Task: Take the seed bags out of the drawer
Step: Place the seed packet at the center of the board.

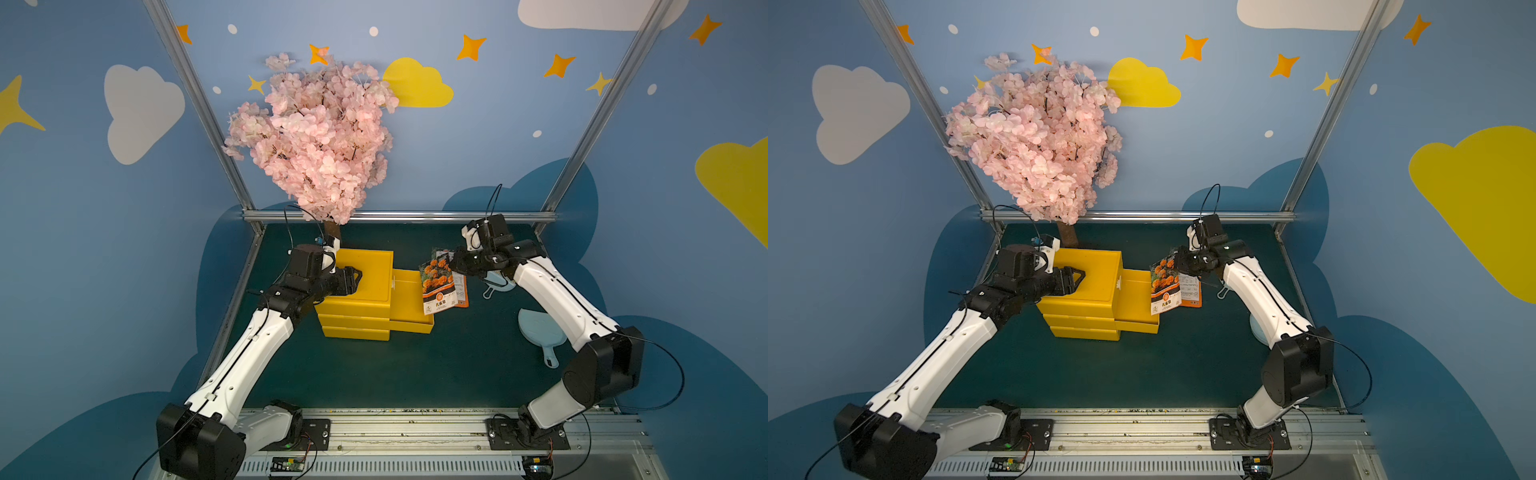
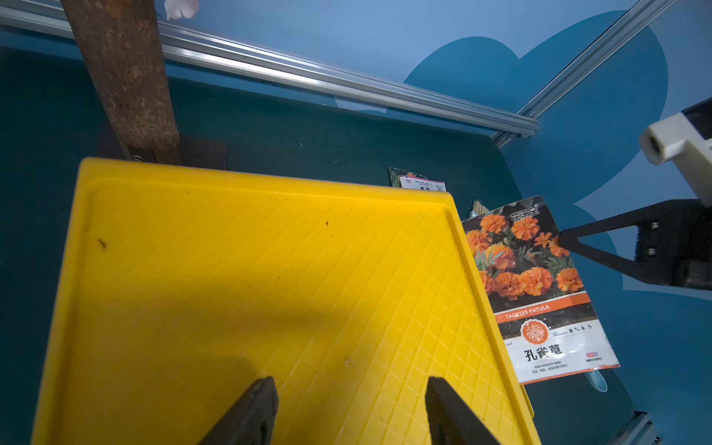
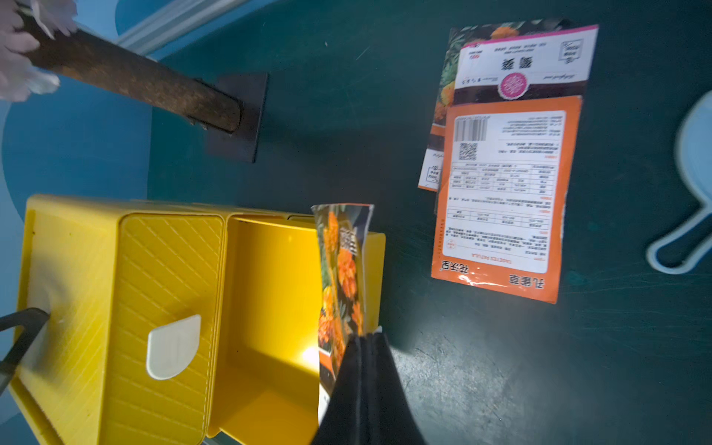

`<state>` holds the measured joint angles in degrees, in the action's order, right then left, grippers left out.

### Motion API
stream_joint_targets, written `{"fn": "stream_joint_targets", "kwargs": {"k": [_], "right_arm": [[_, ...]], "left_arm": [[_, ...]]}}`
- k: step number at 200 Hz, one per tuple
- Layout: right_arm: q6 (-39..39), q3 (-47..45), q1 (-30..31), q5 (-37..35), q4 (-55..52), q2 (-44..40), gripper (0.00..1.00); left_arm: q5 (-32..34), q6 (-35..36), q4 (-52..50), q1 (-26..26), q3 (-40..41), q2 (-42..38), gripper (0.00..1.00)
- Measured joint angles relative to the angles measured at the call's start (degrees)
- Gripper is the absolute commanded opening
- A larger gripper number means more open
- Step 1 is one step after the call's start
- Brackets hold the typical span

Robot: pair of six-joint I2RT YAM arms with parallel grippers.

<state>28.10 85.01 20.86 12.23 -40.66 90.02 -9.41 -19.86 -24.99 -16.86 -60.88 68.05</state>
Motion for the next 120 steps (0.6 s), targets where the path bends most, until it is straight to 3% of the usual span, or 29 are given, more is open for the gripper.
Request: {"fn": "stream_joint_targets", "kwargs": {"k": [69, 120], "right_arm": [[-2.43, -4.57, -11.06, -0.79, 1.57, -7.98, 0.0], [-3.8, -7.65, -12.83, 1.7, 4.55, -5.07, 0.0]], "left_arm": [[0.02, -0.02, -0.5, 0.0, -0.5, 0.2, 0.67], [0.02, -0.02, -0.59, 0.0, -0.57, 0.22, 0.67]]}}
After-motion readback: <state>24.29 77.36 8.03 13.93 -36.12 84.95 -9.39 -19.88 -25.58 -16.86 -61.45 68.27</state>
